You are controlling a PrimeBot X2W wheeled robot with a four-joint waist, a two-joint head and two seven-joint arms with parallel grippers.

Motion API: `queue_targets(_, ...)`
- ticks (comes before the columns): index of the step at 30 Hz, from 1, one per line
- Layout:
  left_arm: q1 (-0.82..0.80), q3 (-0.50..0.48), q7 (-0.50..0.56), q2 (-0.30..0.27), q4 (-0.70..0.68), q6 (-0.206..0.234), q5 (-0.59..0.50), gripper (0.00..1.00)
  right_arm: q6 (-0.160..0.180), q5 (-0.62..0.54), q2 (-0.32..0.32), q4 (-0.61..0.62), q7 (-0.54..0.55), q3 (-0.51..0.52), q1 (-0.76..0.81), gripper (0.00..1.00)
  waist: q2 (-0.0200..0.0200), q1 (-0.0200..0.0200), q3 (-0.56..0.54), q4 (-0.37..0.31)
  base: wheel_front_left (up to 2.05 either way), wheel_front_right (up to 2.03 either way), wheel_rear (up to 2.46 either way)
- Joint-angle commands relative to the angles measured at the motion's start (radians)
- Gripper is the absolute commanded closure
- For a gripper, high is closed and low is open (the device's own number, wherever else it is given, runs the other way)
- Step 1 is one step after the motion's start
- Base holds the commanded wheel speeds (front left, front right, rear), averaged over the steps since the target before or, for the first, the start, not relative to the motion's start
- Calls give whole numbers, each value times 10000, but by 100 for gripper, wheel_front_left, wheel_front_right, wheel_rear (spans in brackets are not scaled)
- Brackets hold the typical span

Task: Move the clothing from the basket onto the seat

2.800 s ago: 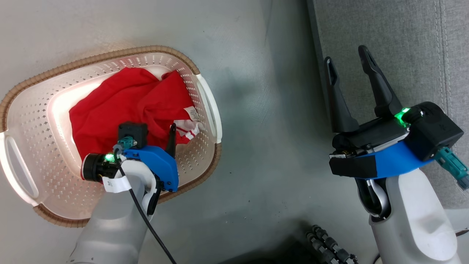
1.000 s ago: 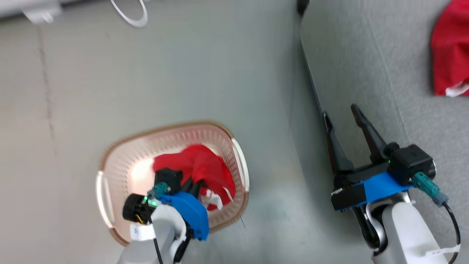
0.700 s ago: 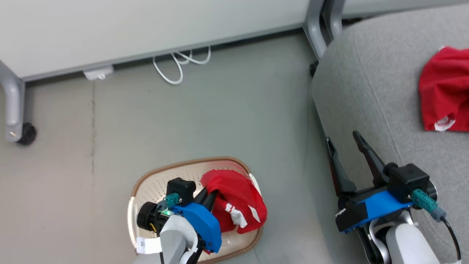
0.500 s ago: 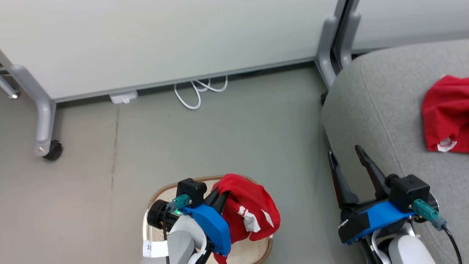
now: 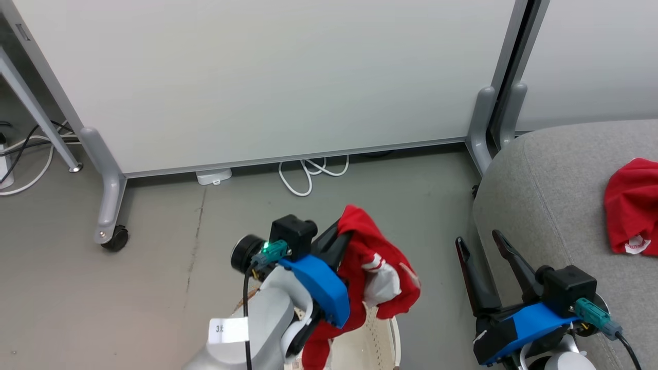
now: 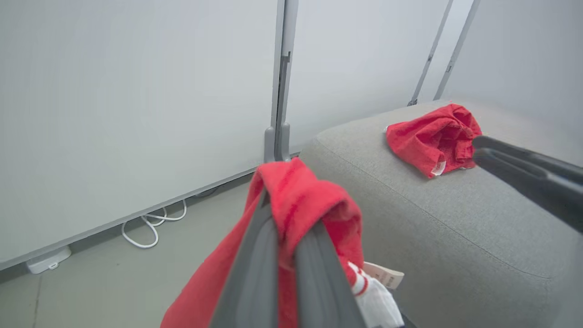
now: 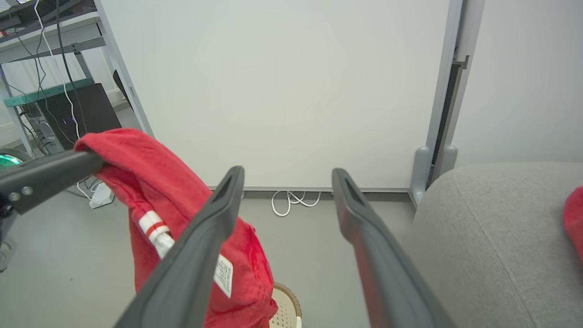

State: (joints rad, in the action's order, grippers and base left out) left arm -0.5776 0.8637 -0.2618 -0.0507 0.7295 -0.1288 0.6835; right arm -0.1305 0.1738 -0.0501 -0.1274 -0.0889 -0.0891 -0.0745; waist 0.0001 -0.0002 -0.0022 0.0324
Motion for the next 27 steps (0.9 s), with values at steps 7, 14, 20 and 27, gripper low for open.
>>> queue_targets(7, -691, 189, -44, 3, -513, -28, -31, 100, -5, 165, -6, 2, 6, -26, 205, 0, -1, 2, -151, 86, 0, 0, 0)
queue_targets(14, -1296, 794, -45, 5, -538, -28, 148, 100, -3, 262, -6, -63, -55, -69, 230, 0, -1, 2, -266, 168, 0, 0, 0)
queue_targets(20, -1678, 1119, -46, 2, -299, -28, 371, 100, -5, 368, -6, -167, -114, -182, 209, 0, -1, 2, -331, 179, 0, 0, 0)
queue_targets(27, -1633, 1209, -46, 5, -172, -27, 422, 100, -5, 418, -6, -232, -179, -188, 245, 0, -1, 2, -297, 180, 0, 0, 0)
